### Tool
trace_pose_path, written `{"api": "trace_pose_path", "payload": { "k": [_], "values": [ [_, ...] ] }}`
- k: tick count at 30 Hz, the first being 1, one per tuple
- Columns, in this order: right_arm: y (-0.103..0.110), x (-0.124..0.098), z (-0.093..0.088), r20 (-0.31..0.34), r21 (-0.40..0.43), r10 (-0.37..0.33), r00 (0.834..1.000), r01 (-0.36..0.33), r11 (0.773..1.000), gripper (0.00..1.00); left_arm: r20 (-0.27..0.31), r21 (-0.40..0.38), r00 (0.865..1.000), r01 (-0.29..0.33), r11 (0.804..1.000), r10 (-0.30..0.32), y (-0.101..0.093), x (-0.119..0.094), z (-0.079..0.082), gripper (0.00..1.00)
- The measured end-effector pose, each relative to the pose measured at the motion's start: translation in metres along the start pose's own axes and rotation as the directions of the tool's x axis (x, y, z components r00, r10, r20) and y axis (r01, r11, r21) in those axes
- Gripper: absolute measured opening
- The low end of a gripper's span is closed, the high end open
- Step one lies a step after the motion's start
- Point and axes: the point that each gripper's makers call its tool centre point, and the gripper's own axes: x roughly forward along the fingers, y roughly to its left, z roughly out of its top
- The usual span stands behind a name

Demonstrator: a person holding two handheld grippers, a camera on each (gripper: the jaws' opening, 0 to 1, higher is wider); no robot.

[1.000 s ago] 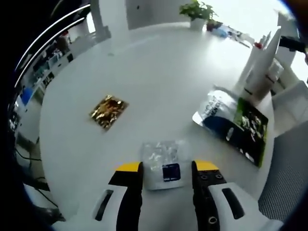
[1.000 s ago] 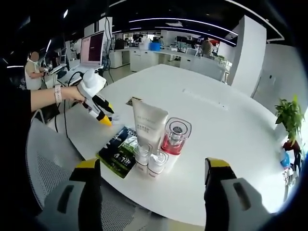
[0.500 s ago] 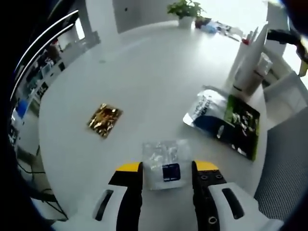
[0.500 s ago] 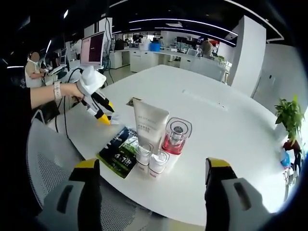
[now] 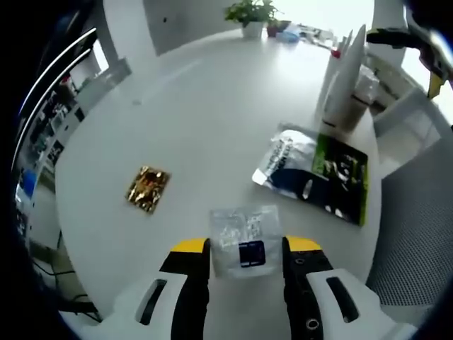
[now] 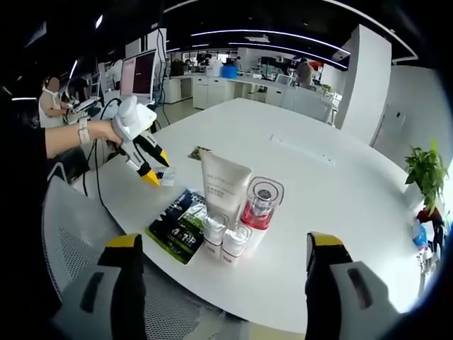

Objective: Arrange the skincare products in the storage area until every visible bottle or jar stands upright without overlapping.

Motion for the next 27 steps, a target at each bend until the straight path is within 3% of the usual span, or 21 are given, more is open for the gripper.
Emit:
{"api": "trace_pose_path", "payload": {
  "k": [14,19,27],
  "values": [
    [0.004,-0.004,0.008,0.026,0.002,0.028,0.999,-0.028,1.0,0.99,-0.012,0.065,0.999,0.042,0.997,-0.042,-0.018,-0.004,-0.004,0.37],
    [-0.001,-0.008,0.018,0.072,-0.011,0.012,0.997,-0.011,1.0,0.99,-0.022,0.108,0.997,0.072,0.992,-0.07,-0.026,-0.004,-0.006,0.37],
    [0.002,-0.012,0.01,0.028,-0.017,0.033,0.999,-0.033,0.999,0.99,-0.035,0.163,0.995,0.102,0.981,-0.098,-0.037,-0.004,-0.007,0.37]
  ]
}}
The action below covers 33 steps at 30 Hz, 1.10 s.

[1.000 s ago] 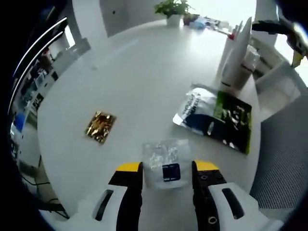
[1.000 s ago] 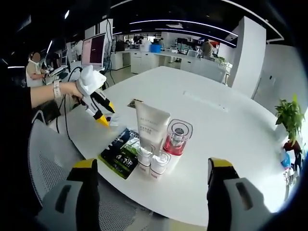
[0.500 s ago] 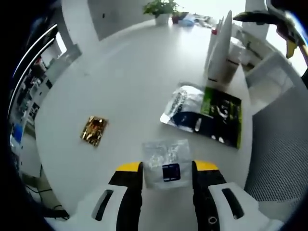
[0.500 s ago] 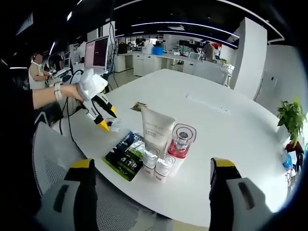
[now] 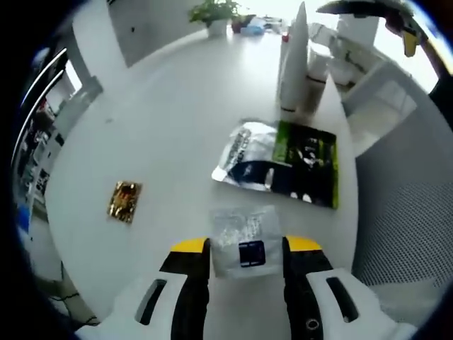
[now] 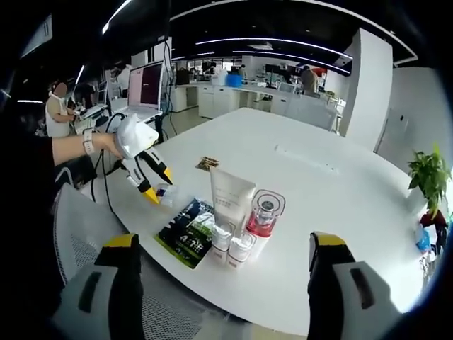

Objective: Arrange the skincare products in the storage area until every visible bottle or jar stands upright without overlapping.

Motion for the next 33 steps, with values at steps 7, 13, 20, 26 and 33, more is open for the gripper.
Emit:
{"api": "trace_pose_path", "payload": {
  "k": [7,13,20,26,33],
  "values": [
    [-0.002,-0.003,-0.003,-0.006,-0.017,-0.013,1.0,0.013,1.0,1.0,0.0,0.04,1.0,0.031,0.999,-0.031,-0.007,0.001,0.002,0.37],
    [-0.002,-0.004,-0.003,0.002,-0.004,-0.013,1.0,0.013,1.0,1.0,-0.007,0.077,0.998,0.062,0.995,-0.062,-0.015,0.002,0.001,0.37],
    [-0.001,-0.005,-0.005,-0.004,-0.008,-0.014,1.0,0.014,1.0,1.0,-0.021,0.12,0.995,0.101,0.988,-0.099,-0.027,0.004,0.0,0.37],
    [0.001,-0.006,-0.009,-0.013,-0.01,-0.005,1.0,0.005,1.0,1.0,-0.024,0.139,0.993,0.115,0.984,-0.113,-0.032,0.006,0.0,0.37],
    [0.002,-0.007,-0.009,-0.008,0.0,-0.008,1.0,0.008,1.0,1.0,-0.048,0.184,0.99,0.143,0.972,-0.136,-0.042,0.012,-0.002,0.37]
  ]
}}
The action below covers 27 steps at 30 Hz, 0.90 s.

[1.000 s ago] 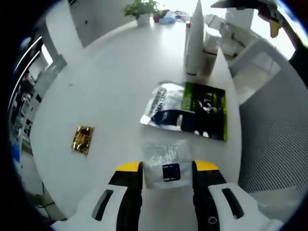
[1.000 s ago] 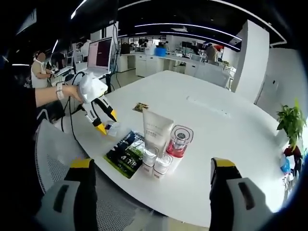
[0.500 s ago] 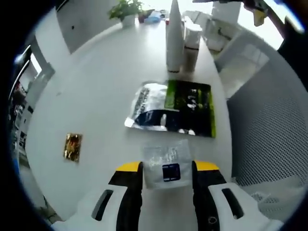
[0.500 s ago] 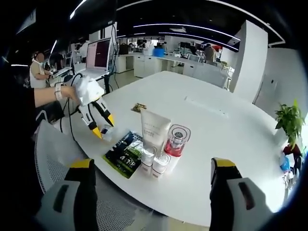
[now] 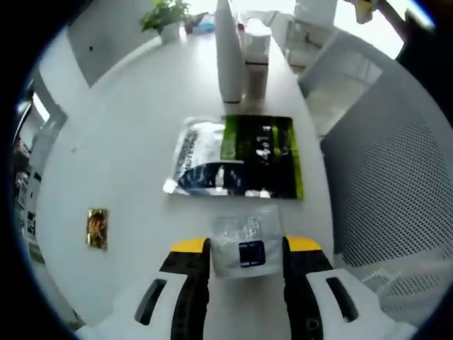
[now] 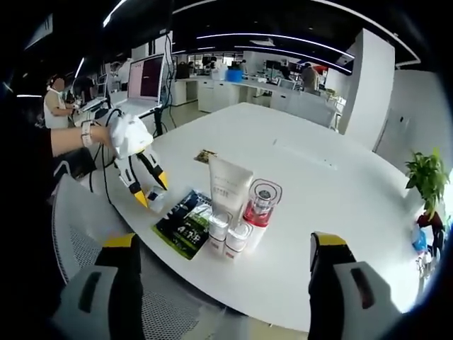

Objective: Arrange the skincare products in the storage area until every visible bottle or jar stands upright without overlapping.

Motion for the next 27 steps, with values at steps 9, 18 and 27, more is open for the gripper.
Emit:
{"api": "trace_pose_path", "payload": {
  "k": [9,18,27],
  "values": [
    [0.005,0.0,-0.003,-0.013,-0.011,0.012,1.0,-0.012,1.0,1.0,0.004,0.036,0.999,0.036,0.999,-0.036,-0.012,0.005,0.001,0.37],
    [0.008,0.002,-0.001,-0.011,-0.018,0.023,1.0,-0.023,1.0,1.0,-0.019,0.081,0.999,0.049,0.996,-0.048,-0.013,0.01,-0.003,0.37],
    [0.009,0.001,-0.001,-0.017,-0.023,0.028,0.999,-0.029,0.999,1.0,-0.013,0.096,0.998,0.066,0.993,-0.065,-0.014,0.015,-0.001,0.37]
  ]
}}
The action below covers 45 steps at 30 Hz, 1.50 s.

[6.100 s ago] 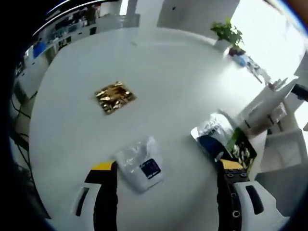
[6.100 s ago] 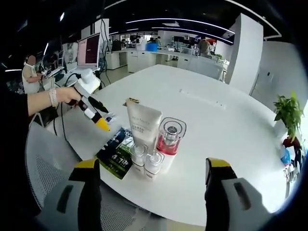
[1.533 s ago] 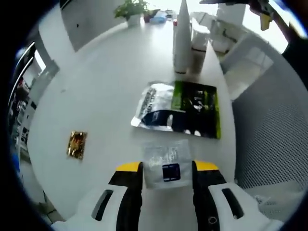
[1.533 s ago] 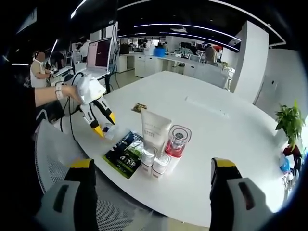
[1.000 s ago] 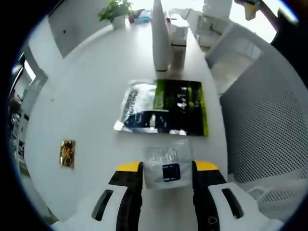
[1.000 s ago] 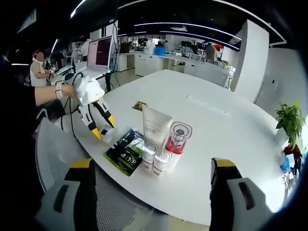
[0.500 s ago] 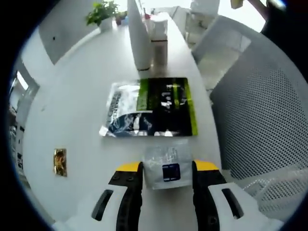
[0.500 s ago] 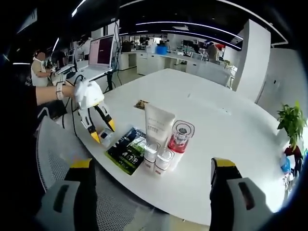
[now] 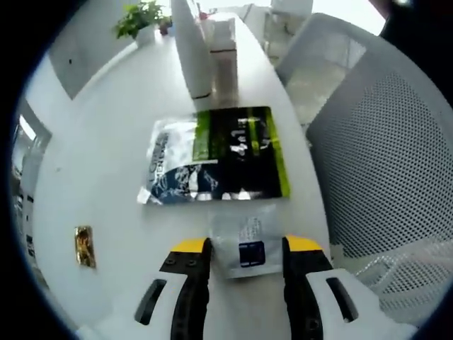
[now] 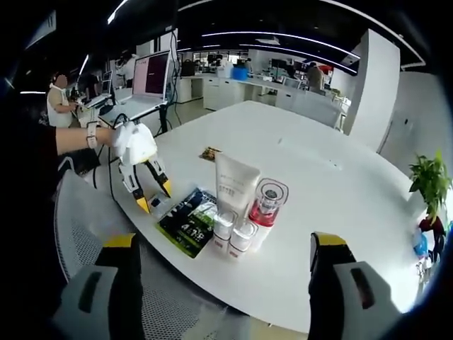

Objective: Arrange the skincare products in the storage area until every visible bottle or jar stands upright without overlapping.

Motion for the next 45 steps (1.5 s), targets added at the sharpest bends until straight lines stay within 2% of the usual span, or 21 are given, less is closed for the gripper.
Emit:
{"api": "trace_pose_path", "payload": {
  "k": [1,3,10,13,17,24,27,38,42,45],
  "values": [
    [0.0,0.0,0.0,0.0,-0.002,0.0,1.0,0.0,1.0,1.0,-0.001,0.043,1.0,0.004,0.999,-0.004,0.0,0.0,-0.001,0.37],
    [0.001,0.001,0.0,-0.001,-0.002,0.005,1.0,-0.005,1.0,1.0,0.01,0.006,1.0,0.0,1.0,-0.001,0.0,0.0,0.0,0.38],
    [0.003,0.003,0.002,-0.003,-0.012,0.011,1.0,-0.011,1.0,1.0,0.015,-0.003,1.0,-0.006,1.0,0.006,-0.001,0.001,0.001,0.43],
    [0.005,0.004,0.0,-0.011,-0.015,0.015,1.0,-0.015,1.0,1.0,0.03,-0.027,1.0,-0.004,1.0,0.005,-0.003,0.002,0.003,0.48],
    [0.005,0.005,-0.001,-0.012,-0.014,0.017,1.0,-0.018,1.0,1.0,0.044,-0.049,0.999,-0.009,0.999,0.012,-0.002,0.001,0.004,0.49],
    [0.002,0.003,-0.002,-0.008,-0.009,0.01,1.0,-0.01,1.0,1.0,0.037,-0.092,0.999,-0.018,0.996,0.021,-0.001,0.0,0.002,0.56],
    [0.001,0.004,-0.004,-0.012,-0.005,0.011,1.0,-0.011,1.0,1.0,0.036,-0.089,0.999,-0.021,0.996,0.024,0.0,-0.002,0.001,0.55],
    [0.0,0.007,-0.003,-0.012,-0.002,0.018,1.0,-0.018,1.0,1.0,0.093,-0.161,0.992,-0.073,0.984,0.089,0.021,-0.021,0.006,0.61],
    [-0.001,0.007,-0.002,-0.011,-0.001,0.017,1.0,-0.017,1.0,1.0,0.093,-0.182,0.988,-0.103,0.978,0.121,0.032,-0.028,0.004,0.63],
    [-0.002,0.007,-0.003,-0.013,-0.002,0.015,1.0,-0.015,1.0,0.99,0.102,-0.224,0.982,-0.13,0.966,0.156,0.043,-0.032,0.002,0.63]
  ]
}}
